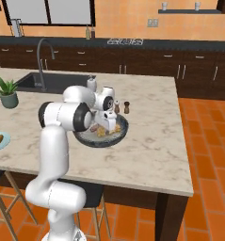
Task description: Place one bun and one sausage from the bowl on each plate.
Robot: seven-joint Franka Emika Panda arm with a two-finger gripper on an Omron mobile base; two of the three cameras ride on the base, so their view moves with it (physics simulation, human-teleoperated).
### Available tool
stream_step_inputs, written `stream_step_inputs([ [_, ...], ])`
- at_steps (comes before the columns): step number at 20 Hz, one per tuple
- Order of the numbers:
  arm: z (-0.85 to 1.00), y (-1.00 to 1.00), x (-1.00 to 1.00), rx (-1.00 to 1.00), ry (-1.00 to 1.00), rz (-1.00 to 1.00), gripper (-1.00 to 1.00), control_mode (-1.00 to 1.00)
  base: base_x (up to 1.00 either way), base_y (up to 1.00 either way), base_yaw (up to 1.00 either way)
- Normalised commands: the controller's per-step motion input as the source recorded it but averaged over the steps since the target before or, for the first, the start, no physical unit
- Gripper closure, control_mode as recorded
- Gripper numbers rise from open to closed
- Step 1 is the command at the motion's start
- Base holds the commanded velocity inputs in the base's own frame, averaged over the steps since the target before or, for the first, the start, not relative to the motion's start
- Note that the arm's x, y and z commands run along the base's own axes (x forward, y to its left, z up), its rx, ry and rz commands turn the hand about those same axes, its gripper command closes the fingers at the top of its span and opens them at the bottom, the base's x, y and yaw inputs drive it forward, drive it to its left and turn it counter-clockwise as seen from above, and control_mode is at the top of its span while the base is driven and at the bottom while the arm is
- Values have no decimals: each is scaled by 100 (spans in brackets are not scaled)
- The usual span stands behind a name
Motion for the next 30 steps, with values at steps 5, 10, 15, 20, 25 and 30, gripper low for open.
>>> stream_step_inputs([
  [5,-42,0,-29,0,-3,-4,100,-100,0,0,0],
  [10,-13,1,-12,0,-2,-4,100,-100,0,0,0],
  [15,21,4,0,-3,-1,-2,100,-100,0,0,0],
  [20,85,20,-6,-17,4,-1,100,-100,0,0,0],
  [25,82,22,-93,-8,0,0,100,-100,0,0,0],
  [30,67,5,-64,-6,14,0,100,-100,0,0,0],
])
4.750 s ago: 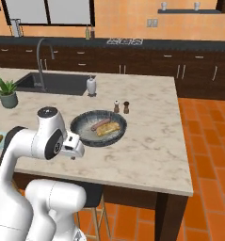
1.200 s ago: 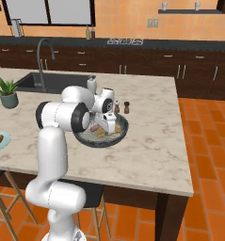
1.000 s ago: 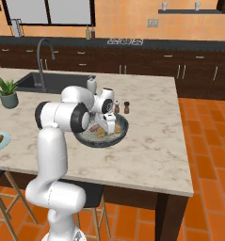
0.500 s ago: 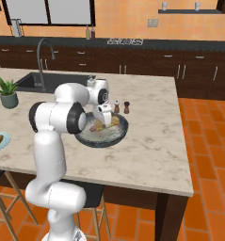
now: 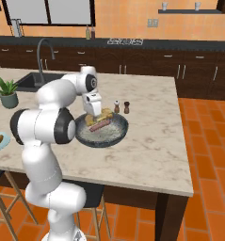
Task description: Place one bun and one sausage from the bowl on each plate.
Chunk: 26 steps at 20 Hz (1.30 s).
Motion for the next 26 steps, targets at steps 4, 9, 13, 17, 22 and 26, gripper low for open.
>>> stream_step_inputs([
  [4,23,0,-65,-1,13,0,100,-100,0,0,0],
  [9,0,5,-20,0,0,0,100,100,-8,12,0],
  [13,0,0,0,0,0,0,100,100,-14,99,0],
  [17,0,0,0,0,0,0,100,100,-6,100,-1],
  [22,0,0,0,0,0,0,100,100,-10,100,-3],
  [26,0,0,0,0,0,0,100,100,0,100,-5],
])
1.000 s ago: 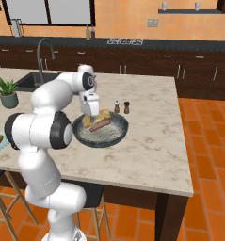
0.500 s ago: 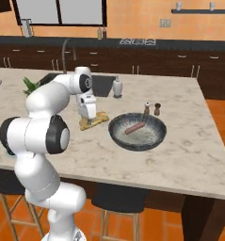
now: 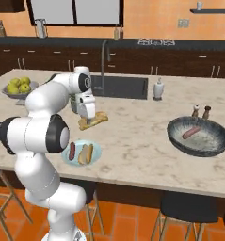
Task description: Place one bun and one sausage from the bowl on each plate.
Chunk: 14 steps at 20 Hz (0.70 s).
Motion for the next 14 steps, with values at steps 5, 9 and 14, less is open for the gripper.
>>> stream_step_inputs([
  [5,0,0,0,0,0,0,100,100,0,100,-7],
  [9,0,0,0,0,0,0,100,100,0,100,-4],
  [14,0,0,0,0,0,0,100,100,8,100,-2],
])
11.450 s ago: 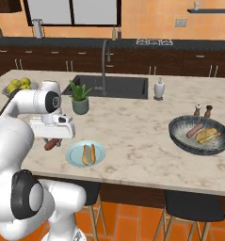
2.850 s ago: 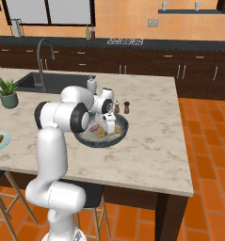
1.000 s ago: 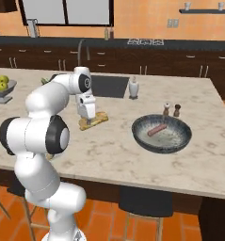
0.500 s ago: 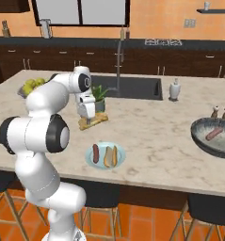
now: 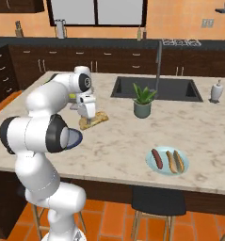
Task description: Place one bun and one sausage from the bowl on each plate.
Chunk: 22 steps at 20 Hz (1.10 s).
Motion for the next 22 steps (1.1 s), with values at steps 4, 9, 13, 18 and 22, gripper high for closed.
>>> stream_step_inputs([
  [4,0,0,0,0,0,0,100,100,37,91,1],
  [9,-26,27,73,1,-8,26,100,-100,13,15,3],
  [13,-69,59,100,16,1,38,100,-100,0,0,0],
  [18,-84,88,91,21,24,40,100,-100,0,0,0],
  [22,-93,74,40,1,23,23,100,-100,0,0,0],
])
